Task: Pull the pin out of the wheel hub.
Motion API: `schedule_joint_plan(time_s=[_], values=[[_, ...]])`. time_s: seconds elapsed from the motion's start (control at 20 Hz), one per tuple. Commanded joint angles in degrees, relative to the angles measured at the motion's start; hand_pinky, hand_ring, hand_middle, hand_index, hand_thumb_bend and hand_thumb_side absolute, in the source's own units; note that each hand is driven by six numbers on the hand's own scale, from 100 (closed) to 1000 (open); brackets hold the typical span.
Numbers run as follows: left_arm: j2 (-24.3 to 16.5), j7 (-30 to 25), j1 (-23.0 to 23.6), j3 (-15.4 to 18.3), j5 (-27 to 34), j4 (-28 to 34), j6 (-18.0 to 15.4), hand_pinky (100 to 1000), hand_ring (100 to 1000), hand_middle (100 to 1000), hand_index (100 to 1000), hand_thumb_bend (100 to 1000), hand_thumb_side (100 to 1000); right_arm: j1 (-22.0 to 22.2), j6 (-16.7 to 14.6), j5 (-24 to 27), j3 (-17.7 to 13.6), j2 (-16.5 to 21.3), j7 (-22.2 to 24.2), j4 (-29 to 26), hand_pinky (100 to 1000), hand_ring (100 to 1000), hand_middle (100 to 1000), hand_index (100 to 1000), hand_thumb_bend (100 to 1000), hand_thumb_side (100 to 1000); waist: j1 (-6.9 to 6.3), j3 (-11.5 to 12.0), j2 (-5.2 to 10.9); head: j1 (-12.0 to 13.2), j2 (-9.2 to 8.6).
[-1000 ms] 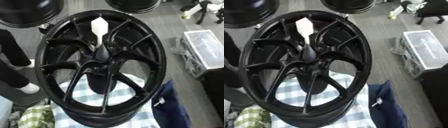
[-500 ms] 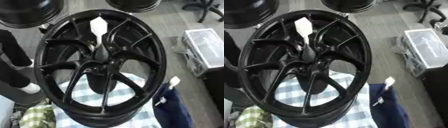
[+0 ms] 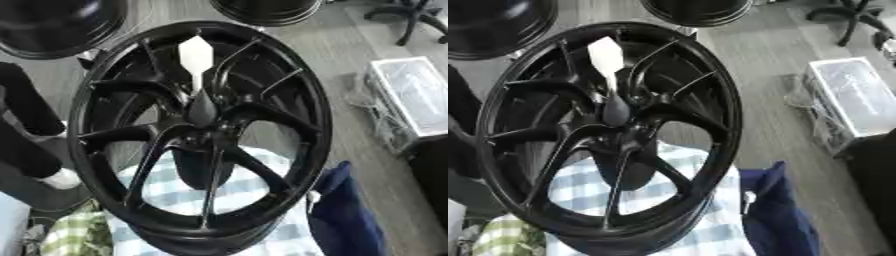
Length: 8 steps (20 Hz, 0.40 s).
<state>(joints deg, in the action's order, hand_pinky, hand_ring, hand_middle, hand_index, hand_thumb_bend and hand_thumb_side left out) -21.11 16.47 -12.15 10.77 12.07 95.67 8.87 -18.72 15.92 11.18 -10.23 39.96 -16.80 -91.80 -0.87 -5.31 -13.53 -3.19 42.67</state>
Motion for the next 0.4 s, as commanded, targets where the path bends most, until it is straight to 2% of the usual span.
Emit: schedule_joint_plan(time_s=[0.05, 0.4], values=[[-0.78, -0.04, -0.89, 0.39, 0.13, 1.03, -0.03, 725, 578, 579, 589, 699, 273, -1.66, -0.91, 2.60, 0.83, 0.07, -2.26, -1.54, 840, 789, 741, 819, 320, 335, 0.05, 0.16, 0.91, -0.20, -0.70], [-0.47, -0.24, -1.40, 0.15, -0.07, 1.19, -0.11, 725, 577, 580, 589, 699, 274, -3.86, -3.01, 4.77, 3.74, -5.31, -3.06, -0.69, 852, 783, 732, 808, 324, 343, -0.40, 0.58, 0.93, -0.43, -1.02]])
